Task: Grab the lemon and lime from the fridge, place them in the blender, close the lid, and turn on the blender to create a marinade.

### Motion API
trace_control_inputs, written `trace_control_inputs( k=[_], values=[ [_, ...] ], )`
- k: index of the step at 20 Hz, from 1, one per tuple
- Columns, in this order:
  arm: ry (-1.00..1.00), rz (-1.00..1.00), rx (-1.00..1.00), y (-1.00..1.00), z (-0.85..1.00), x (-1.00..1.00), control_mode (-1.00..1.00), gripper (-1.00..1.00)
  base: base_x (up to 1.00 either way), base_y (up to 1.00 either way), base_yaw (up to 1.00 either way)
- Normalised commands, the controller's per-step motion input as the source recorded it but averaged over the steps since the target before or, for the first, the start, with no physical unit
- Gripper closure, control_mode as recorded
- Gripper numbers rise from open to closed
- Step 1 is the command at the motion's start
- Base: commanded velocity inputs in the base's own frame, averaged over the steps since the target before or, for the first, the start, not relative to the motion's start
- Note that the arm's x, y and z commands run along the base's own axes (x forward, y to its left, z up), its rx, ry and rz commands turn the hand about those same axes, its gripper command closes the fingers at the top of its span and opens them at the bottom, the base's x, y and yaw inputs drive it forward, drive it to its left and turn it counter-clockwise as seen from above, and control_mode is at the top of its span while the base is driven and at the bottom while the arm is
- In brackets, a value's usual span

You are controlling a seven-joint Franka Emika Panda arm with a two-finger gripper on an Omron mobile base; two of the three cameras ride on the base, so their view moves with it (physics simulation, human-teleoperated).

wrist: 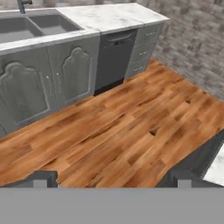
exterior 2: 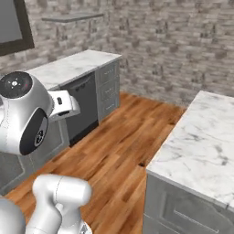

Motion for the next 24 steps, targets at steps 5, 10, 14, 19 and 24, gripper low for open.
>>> trace_control_inputs(
  k=[5,10,14,19,24],
  values=[
    [0.0,0.0,0.0,0.0,0.0,0.0,1.0,-1.0,1.0,0.55,-0.46],
    [0.0,0.0,0.0,0.0,0.0,0.0,1.0,-1.0,1.0,0.56,-0.47],
    [0.0,0.0,0.0,0.0,0.0,0.0,1.0,-1.0,1.0,0.57,-0.53],
    [0.0,0.0,0.0,0.0,0.0,0.0,1.0,-1.0,1.0,0.58,-0.56],
    [0.0,0.0,0.0,0.0,0.0,0.0,1.0,-1.0,1.0,0.57,-0.55]
  ],
)
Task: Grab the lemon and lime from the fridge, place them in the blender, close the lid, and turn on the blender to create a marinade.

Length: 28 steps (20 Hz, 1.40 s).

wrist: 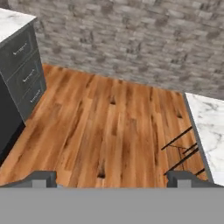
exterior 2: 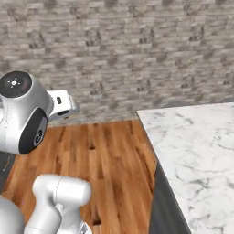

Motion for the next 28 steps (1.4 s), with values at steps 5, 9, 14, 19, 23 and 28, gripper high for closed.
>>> trace_control_inputs(
  k=[5,9,14,19,23,28],
  values=[
    [0.0,0.0,0.0,0.0,0.0,0.0,1.0,-1.0,1.0,0.57,-0.52],
    [0.0,0.0,0.0,0.0,0.0,0.0,1.0,-1.0,1.0,0.63,-0.48],
    [0.0,0.0,0.0,0.0,0.0,0.0,1.0,-1.0,1.0,0.82,-0.44],
    [0.0,0.0,0.0,0.0,0.0,0.0,1.0,-1.0,1.0,0.89,-0.42],
    [0.0,0.0,0.0,0.0,0.0,0.0,1.0,-1.0,1.0,0.84,-0.43],
    [0.0,0.0,0.0,0.0,0.0,0.0,1.0,-1.0,1.0,0.86,-0.5]
  ],
)
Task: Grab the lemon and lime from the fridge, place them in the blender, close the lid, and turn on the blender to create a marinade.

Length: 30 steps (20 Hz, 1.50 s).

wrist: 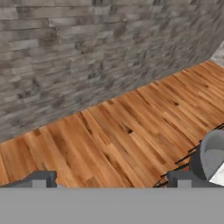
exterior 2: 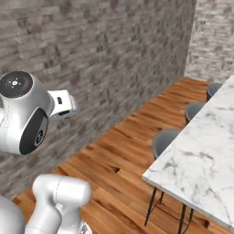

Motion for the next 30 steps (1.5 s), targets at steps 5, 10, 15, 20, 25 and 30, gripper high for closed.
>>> trace_control_inputs(
  k=[5,10,15,20,25,30],
  values=[
    [0.0,0.0,0.0,0.0,0.0,0.0,1.0,-1.0,1.0,0.79,-0.5],
    [0.0,0.0,0.0,0.0,0.0,0.0,1.0,-1.0,1.0,0.6,-0.47],
    [0.0,0.0,0.0,0.0,0.0,0.0,1.0,-1.0,1.0,0.38,-0.42],
    [0.0,0.0,0.0,0.0,0.0,0.0,1.0,-1.0,1.0,0.02,-0.31],
    [0.0,0.0,0.0,0.0,0.0,0.0,1.0,-1.0,1.0,0.0,-0.23],
    [0.0,0.0,0.0,0.0,0.0,0.0,1.0,-1.0,1.0,0.0,-0.09]
  ],
)
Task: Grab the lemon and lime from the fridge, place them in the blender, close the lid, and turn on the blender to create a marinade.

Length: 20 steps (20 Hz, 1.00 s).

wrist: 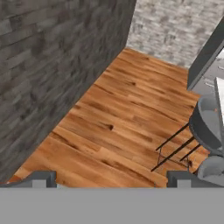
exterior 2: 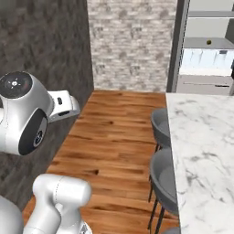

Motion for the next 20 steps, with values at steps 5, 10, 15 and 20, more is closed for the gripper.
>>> trace_control_inputs(
  k=[5,10,15,20],
  values=[
    [0.0,0.0,0.0,0.0,0.0,0.0,1.0,-1.0,1.0,0.0,-0.04],
    [0.0,0.0,0.0,0.0,0.0,0.0,1.0,-1.0,1.0,0.0,0.0],
    [0.0,0.0,0.0,0.0,0.0,0.0,1.0,-1.0,1.0,-0.01,0.0],
    [0.0,0.0,0.0,0.0,0.0,0.0,1.0,-1.0,1.0,-0.23,0.0]
  ],
)
